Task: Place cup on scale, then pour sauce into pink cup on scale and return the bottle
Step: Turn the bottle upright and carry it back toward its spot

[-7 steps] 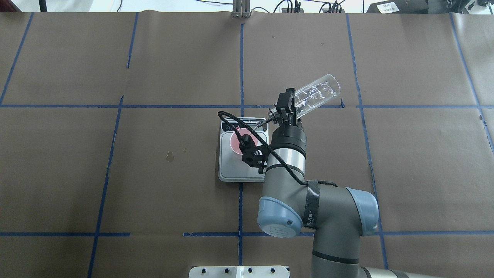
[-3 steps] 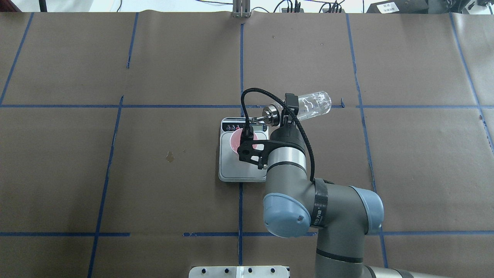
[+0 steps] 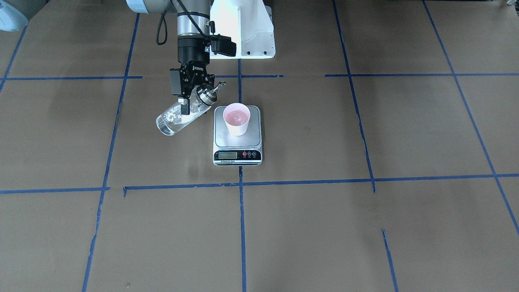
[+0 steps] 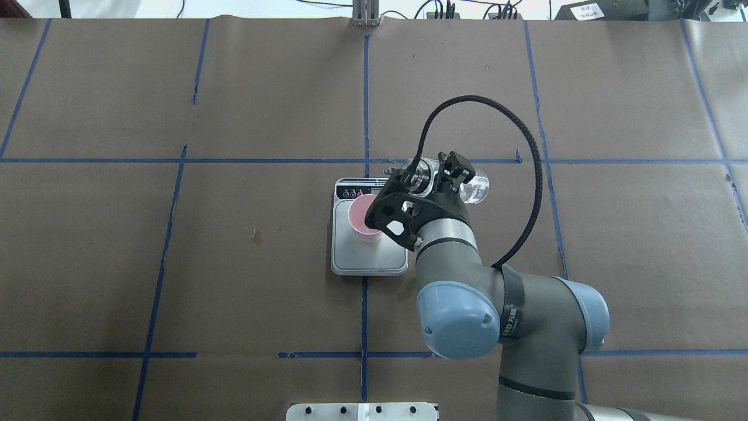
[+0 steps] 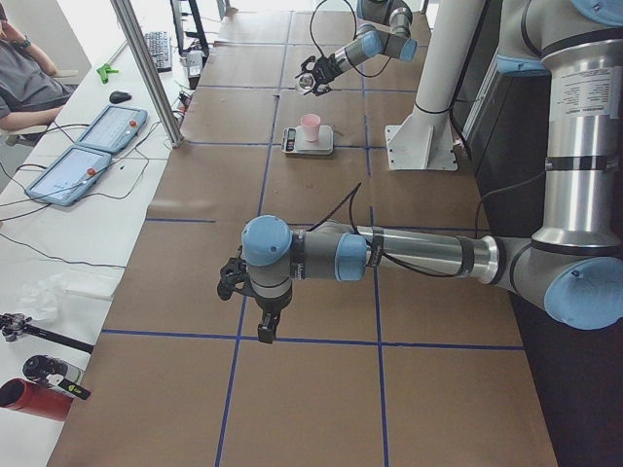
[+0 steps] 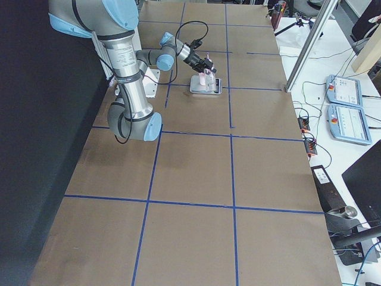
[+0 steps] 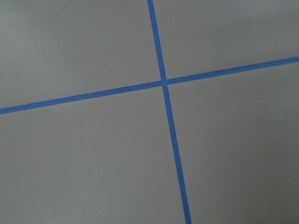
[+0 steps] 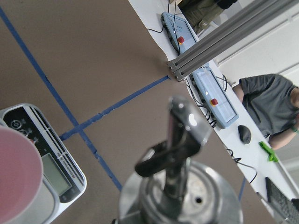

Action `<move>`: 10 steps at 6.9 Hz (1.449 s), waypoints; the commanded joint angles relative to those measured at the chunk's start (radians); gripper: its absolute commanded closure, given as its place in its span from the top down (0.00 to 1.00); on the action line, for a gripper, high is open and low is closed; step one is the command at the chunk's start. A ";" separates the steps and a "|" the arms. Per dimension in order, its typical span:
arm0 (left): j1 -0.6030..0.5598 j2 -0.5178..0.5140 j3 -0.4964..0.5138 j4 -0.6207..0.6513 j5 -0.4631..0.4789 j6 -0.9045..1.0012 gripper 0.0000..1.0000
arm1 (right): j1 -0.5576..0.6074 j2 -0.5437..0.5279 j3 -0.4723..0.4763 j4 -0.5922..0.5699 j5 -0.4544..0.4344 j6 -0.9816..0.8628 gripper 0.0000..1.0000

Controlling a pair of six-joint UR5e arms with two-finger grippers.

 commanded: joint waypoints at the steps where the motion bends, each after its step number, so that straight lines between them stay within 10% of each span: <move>1: 0.000 -0.003 0.000 0.001 0.000 0.000 1.00 | 0.067 -0.021 0.045 0.031 0.207 0.259 0.00; 4: 0.000 -0.006 -0.002 0.000 0.000 0.000 1.00 | 0.128 -0.253 0.043 0.451 0.383 0.535 0.00; 10: 0.002 -0.008 0.000 -0.003 0.000 0.000 1.00 | 0.138 -0.604 -0.111 1.040 0.199 0.534 0.00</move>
